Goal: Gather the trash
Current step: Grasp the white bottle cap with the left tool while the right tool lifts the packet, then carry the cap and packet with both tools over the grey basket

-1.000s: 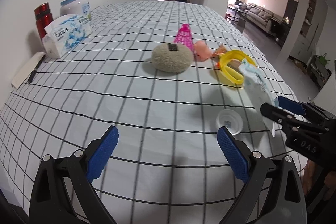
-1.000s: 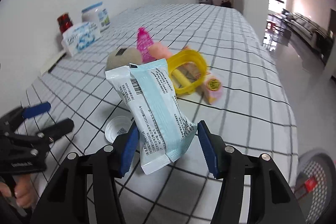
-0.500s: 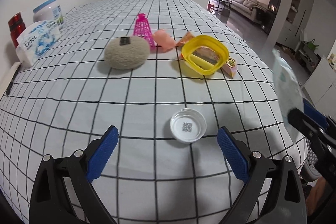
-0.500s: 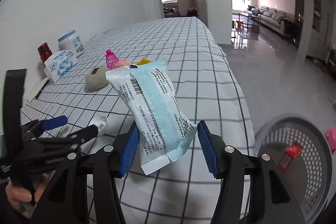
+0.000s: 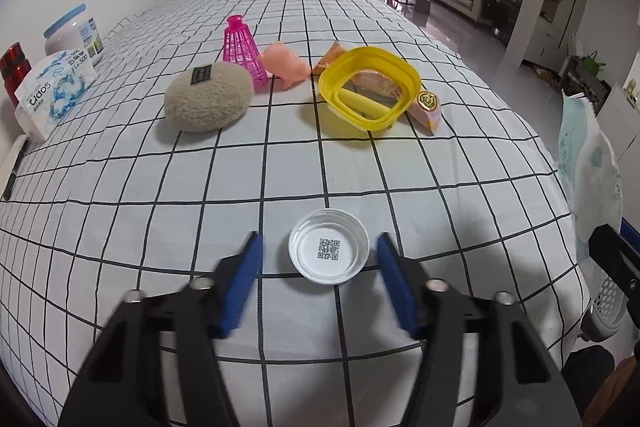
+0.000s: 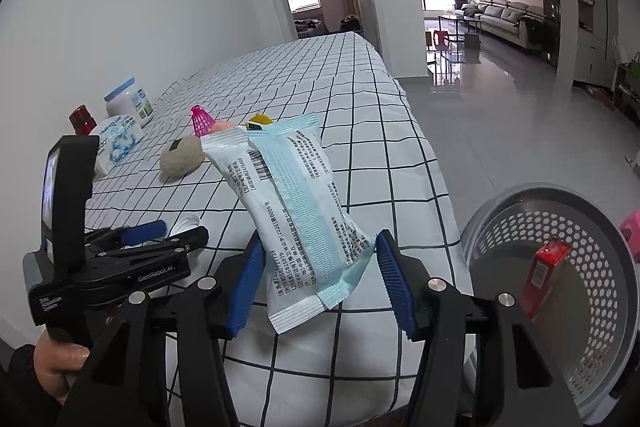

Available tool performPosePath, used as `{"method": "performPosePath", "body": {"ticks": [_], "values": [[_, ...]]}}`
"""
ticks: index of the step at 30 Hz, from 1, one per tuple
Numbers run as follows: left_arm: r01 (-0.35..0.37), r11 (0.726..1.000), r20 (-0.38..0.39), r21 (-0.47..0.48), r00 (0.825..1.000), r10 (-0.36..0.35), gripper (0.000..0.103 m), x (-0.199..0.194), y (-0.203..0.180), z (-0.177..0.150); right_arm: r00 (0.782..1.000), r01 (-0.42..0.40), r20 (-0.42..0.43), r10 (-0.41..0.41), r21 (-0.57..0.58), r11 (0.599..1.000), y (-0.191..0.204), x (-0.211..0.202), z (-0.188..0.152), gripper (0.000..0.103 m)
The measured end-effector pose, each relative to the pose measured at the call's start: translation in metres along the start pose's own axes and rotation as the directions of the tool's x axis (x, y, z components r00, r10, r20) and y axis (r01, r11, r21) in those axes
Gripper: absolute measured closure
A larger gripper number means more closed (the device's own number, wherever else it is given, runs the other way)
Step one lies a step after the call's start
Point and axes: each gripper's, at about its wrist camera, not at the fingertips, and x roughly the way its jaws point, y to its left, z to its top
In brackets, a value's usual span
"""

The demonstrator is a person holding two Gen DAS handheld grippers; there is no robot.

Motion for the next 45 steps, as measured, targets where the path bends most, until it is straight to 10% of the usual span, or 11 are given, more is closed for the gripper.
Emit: {"method": "performPosePath", "body": {"ticks": [20, 45], "values": [[0.139, 0.983, 0.109, 0.118, 0.982, -0.152, 0.064, -0.062, -0.063, -0.007, 0.995, 0.086, 0.031, -0.090, 0.106, 0.991, -0.043, -0.041, -0.021, 0.048], [0.350, 0.817, -0.038, 0.458, 0.926, -0.376, 0.064, -0.041, -0.269, -0.023, 0.930, 0.347, -0.031, -0.366, 0.403, 0.847, -0.178, -0.108, -0.085, 0.048]]}}
